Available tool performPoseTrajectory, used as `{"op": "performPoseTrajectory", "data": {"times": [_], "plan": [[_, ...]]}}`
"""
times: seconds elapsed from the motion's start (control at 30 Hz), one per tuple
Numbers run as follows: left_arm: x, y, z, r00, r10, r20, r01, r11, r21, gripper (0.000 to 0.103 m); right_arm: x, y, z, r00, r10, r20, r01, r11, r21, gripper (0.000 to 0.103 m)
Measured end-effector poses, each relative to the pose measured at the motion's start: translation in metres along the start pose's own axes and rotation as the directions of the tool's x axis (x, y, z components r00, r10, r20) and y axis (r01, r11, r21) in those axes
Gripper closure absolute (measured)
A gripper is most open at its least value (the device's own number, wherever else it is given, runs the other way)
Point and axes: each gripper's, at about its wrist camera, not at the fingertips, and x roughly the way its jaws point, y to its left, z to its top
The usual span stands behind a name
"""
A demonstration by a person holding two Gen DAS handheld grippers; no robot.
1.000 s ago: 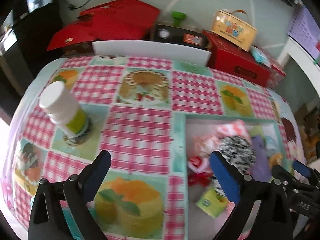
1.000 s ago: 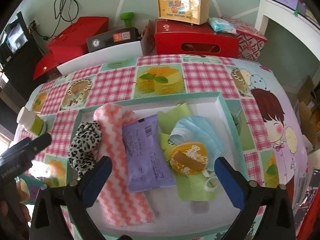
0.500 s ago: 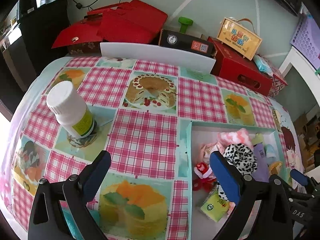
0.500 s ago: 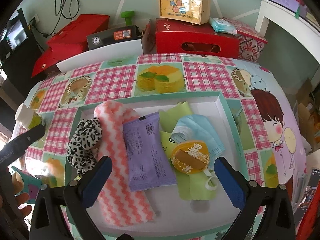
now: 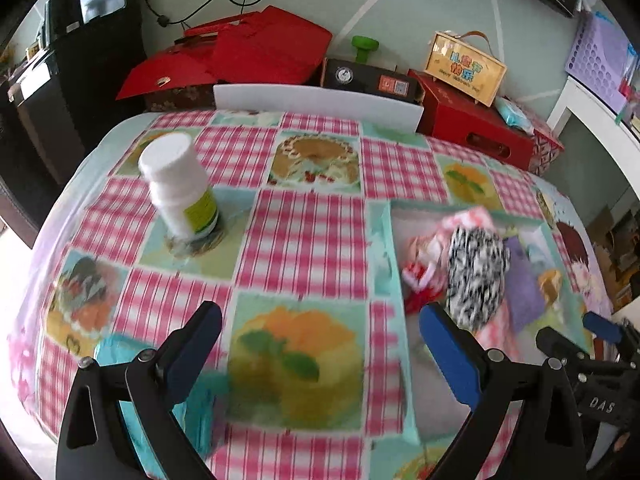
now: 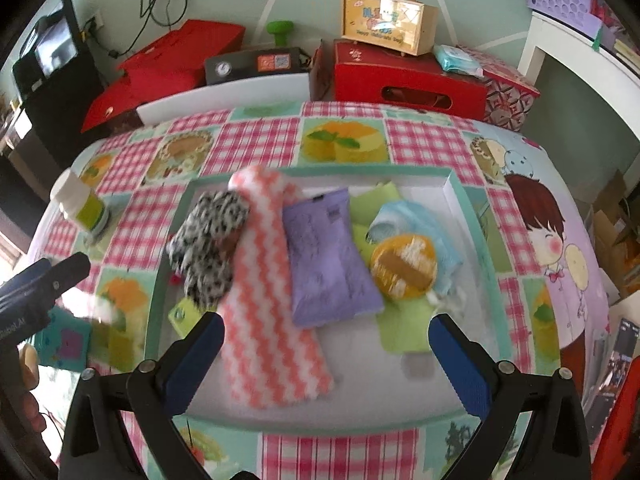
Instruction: Organize soft objects
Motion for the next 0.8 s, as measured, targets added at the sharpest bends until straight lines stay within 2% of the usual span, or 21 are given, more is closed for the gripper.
{"op": "performPoseTrajectory", "data": {"times": [0.23, 0.37, 0.57, 0.8], "plan": [[-0.022, 0.006, -0.034, 0.999, 0.031, 0.034, -0.031, 1.000, -0.003, 0.004, -0.012, 0.003, -0.027, 1.000, 0.016, 0.014, -0.016, 1.000, 0.004, 0.000], [-0.033, 0.008, -0.048, 0.999, 0.014, 0.036, -0.013, 1.000, -0.022, 0.004, -0.016, 0.003, -0.049, 1.000, 0.017, -0.001, -0.017, 1.000, 0.017, 0.000], [-0.043, -0.004, -0.063, 0.997, 0.064, 0.031, -0.066, 0.997, 0.045, 0.004, -0.023, 0.006, -0.067, 1.000, 0.019, -0.002, -0.019, 1.000, 0.014, 0.000], [-0.055, -0.010, -0.080, 0.991, 0.131, 0.040, -0.134, 0.988, 0.079, 0.004, -0.028, 0.014, -0.081, 1.000, 0.010, 0.008, -0.010, 1.000, -0.014, 0.000]]}}
